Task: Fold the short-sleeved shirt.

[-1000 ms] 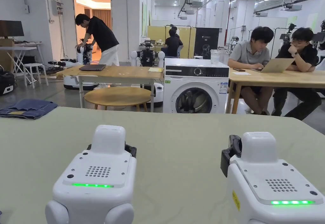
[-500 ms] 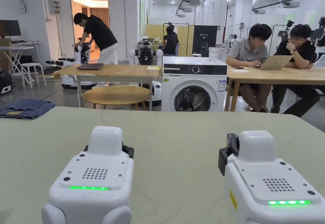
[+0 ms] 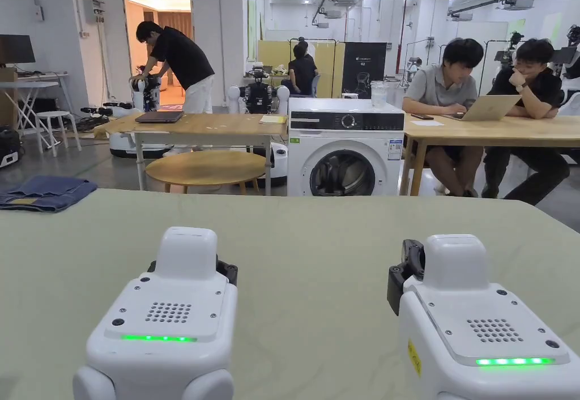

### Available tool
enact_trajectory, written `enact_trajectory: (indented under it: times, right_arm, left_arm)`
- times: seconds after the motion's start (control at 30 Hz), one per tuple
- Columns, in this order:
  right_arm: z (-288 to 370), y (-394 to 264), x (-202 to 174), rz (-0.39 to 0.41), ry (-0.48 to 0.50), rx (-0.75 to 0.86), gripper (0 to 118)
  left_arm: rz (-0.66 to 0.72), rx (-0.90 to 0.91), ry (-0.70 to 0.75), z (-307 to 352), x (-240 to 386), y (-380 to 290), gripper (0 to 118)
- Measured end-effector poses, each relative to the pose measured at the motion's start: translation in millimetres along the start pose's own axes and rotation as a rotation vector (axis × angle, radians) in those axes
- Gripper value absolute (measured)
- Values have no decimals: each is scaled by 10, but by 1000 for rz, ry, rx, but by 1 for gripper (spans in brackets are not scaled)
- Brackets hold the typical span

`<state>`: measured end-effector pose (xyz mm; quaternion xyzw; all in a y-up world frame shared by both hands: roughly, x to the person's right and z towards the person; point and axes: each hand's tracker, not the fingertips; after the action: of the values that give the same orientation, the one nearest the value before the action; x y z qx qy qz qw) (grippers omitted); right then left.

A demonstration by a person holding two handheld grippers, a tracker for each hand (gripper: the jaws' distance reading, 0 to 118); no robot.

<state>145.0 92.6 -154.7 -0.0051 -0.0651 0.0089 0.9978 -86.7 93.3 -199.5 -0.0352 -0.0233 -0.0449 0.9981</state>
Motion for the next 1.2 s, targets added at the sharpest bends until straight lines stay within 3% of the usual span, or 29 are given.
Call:
enact_trajectory:
  times: [0.07, 0.17, 0.2, 0.23, 0.27, 0.3, 0.33, 0.37, 0.53, 1.07, 1.2]
  right_arm:
    - [-7, 3, 2, -2, -1, -3, 6]
    - [-24, -8, 27, -34, 28, -11, 87]
    - [-26, -11, 30, -40, 28, -13, 100]
    - [-6, -20, 22, -38, 27, -1, 99]
    - [7, -22, 17, -32, 27, 9, 100]
    - [8, -20, 12, -30, 27, 12, 100]
    - [7, -17, 8, -28, 27, 16, 100]
    - [14, -18, 9, -27, 27, 21, 100]
    - [30, -23, 12, -42, 26, 44, 100]
    - [27, -45, -46, -17, 18, 37, 100]
    - [-35, -25, -47, -56, -41, -37, 100]
  left_arm:
    - [-7, -3, 10, -4, 1, -5, 0]
    - [-6, -6, 9, -14, -18, -15, 9]
    - [29, 3, -40, -8, -52, -22, 22]
    - [53, 11, -68, 2, -88, -28, 33]
    - [62, 21, -82, 17, -114, -38, 51]
    - [53, 21, -78, 23, -122, -46, 89]
    - [43, 23, -79, 18, -120, -52, 111]
    - [34, 26, -82, 16, -119, -63, 118]
    - [-19, 63, -67, 88, -67, -75, 118]
    - [19, 45, -66, 67, -120, -65, 118]
    - [27, 31, -73, 63, -131, -58, 118]
